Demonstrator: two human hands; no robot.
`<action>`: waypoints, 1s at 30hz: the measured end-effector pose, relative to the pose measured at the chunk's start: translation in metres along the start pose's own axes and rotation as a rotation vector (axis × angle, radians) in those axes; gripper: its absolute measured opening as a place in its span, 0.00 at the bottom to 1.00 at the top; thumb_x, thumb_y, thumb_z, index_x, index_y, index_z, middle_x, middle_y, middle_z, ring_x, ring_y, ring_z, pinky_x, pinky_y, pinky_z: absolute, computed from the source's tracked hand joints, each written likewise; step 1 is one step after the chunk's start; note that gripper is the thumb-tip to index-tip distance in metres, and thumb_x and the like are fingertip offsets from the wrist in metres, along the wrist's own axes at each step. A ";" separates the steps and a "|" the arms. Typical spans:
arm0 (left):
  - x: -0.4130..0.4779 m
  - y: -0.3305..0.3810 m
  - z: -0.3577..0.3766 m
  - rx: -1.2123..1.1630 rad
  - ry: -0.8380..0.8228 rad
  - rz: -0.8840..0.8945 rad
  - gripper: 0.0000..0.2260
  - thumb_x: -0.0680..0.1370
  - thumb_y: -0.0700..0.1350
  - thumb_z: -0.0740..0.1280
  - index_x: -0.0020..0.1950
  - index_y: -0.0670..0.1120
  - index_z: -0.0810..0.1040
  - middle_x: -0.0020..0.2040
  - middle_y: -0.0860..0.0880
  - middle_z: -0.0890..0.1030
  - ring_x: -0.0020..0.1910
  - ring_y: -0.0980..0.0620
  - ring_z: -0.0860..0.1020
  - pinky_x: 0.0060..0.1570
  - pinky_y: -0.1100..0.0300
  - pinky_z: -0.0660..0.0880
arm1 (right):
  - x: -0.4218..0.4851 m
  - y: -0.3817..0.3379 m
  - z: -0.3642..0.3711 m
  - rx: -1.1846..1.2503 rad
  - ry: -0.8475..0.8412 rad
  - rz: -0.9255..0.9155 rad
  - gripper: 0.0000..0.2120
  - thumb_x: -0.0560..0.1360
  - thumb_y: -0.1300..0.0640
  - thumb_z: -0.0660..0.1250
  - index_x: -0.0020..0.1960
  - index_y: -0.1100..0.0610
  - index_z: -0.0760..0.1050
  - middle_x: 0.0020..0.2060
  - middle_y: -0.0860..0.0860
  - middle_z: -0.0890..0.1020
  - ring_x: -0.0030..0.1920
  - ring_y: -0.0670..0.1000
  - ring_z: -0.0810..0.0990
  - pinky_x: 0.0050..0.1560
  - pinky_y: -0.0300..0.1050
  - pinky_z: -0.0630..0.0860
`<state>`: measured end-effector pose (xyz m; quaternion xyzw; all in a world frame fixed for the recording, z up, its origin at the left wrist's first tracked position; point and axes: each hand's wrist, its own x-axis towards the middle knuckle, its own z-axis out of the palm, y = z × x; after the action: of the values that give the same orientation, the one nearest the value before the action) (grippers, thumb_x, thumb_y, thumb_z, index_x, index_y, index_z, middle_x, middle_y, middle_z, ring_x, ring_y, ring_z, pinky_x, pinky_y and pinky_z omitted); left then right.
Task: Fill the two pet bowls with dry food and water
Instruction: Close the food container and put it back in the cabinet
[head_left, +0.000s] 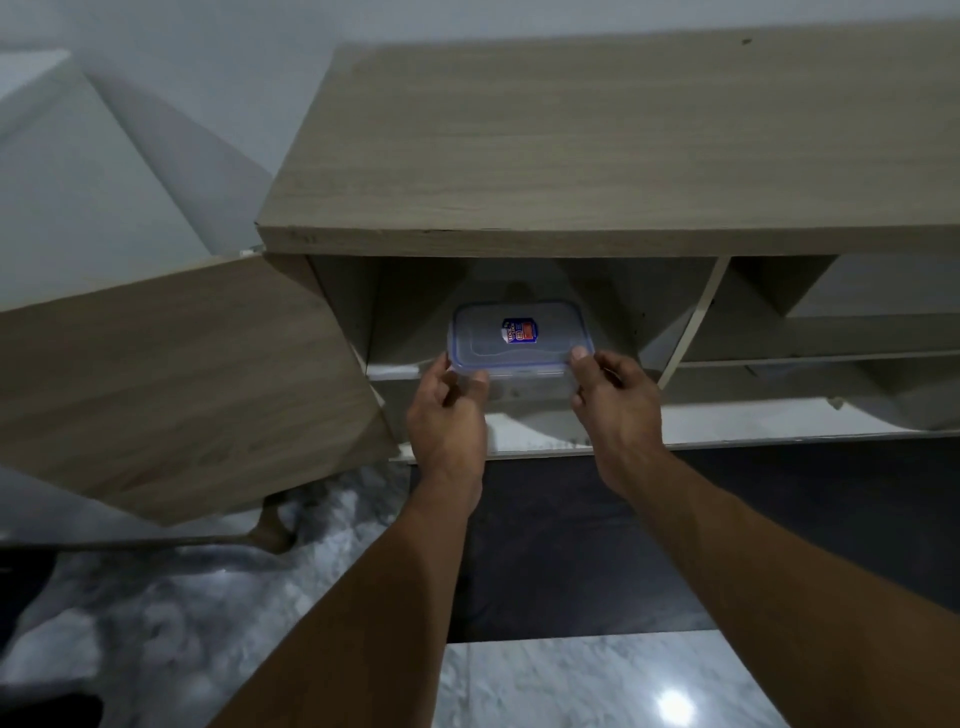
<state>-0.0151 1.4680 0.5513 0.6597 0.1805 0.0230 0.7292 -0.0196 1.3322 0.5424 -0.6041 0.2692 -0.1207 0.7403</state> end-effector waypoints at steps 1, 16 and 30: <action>0.001 -0.002 0.001 -0.006 0.001 -0.006 0.19 0.77 0.42 0.70 0.67 0.49 0.76 0.57 0.51 0.83 0.57 0.54 0.80 0.61 0.59 0.75 | 0.002 0.001 0.000 -0.002 -0.002 0.000 0.17 0.74 0.49 0.73 0.57 0.58 0.78 0.50 0.55 0.82 0.49 0.51 0.77 0.64 0.58 0.75; 0.005 0.000 0.024 -0.099 0.162 -0.116 0.18 0.75 0.41 0.72 0.64 0.41 0.77 0.59 0.47 0.82 0.57 0.52 0.80 0.59 0.62 0.75 | 0.020 0.004 -0.005 -0.032 0.037 -0.018 0.15 0.74 0.53 0.73 0.56 0.61 0.81 0.49 0.55 0.85 0.56 0.55 0.83 0.63 0.57 0.77; 0.020 0.007 0.033 -0.096 0.157 -0.136 0.16 0.76 0.41 0.71 0.63 0.40 0.76 0.59 0.45 0.81 0.58 0.50 0.80 0.64 0.56 0.74 | 0.036 0.003 0.005 -0.051 0.060 -0.004 0.05 0.74 0.53 0.74 0.46 0.54 0.82 0.44 0.53 0.85 0.53 0.56 0.83 0.61 0.59 0.78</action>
<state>0.0149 1.4430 0.5560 0.6063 0.2801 0.0334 0.7435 0.0126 1.3188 0.5306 -0.6194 0.2931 -0.1334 0.7160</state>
